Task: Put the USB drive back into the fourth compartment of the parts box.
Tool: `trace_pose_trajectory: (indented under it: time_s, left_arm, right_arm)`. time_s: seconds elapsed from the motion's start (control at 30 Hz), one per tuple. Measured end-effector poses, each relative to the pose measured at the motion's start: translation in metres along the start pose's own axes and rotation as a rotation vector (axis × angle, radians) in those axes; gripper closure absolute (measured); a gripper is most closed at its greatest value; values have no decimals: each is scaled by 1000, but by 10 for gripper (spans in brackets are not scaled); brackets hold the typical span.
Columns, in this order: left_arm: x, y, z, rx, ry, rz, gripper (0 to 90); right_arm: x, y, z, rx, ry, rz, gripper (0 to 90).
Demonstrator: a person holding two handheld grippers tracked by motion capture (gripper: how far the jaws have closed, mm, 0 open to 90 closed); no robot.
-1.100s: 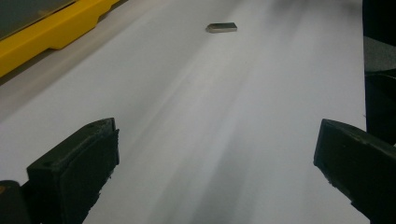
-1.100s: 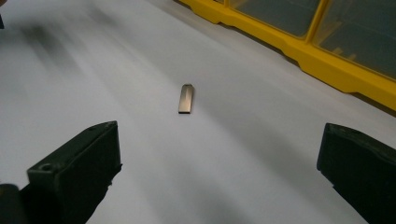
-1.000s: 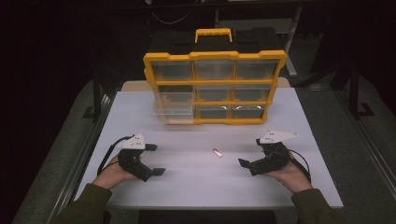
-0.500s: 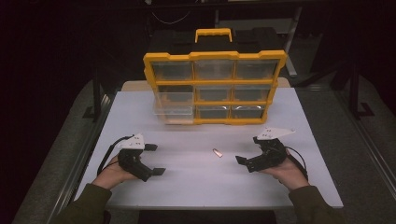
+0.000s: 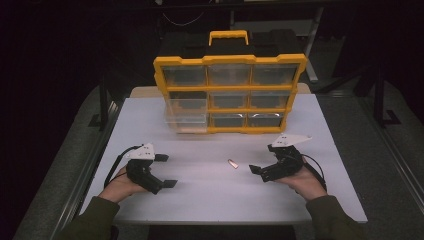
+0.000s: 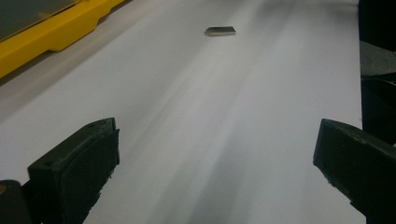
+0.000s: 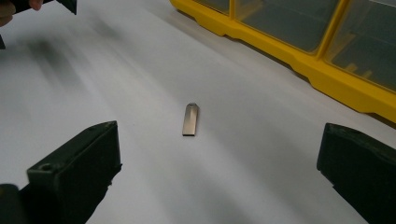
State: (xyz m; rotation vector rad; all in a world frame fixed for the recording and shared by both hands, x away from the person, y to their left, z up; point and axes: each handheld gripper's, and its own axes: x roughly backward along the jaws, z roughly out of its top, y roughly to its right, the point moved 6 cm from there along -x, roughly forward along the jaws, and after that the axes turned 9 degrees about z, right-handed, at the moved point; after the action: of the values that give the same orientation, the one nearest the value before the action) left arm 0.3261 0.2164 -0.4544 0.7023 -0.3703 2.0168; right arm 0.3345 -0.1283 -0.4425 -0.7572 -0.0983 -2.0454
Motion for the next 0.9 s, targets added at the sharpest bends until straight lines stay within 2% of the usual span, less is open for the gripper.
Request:
trace_pose_trajectory:
  time_s: [0.9]
  left_arm:
    - [0, 0, 0, 1, -2, -1, 0]
  right_arm:
    - [-10, 3, 14, 12, -1, 2, 0]
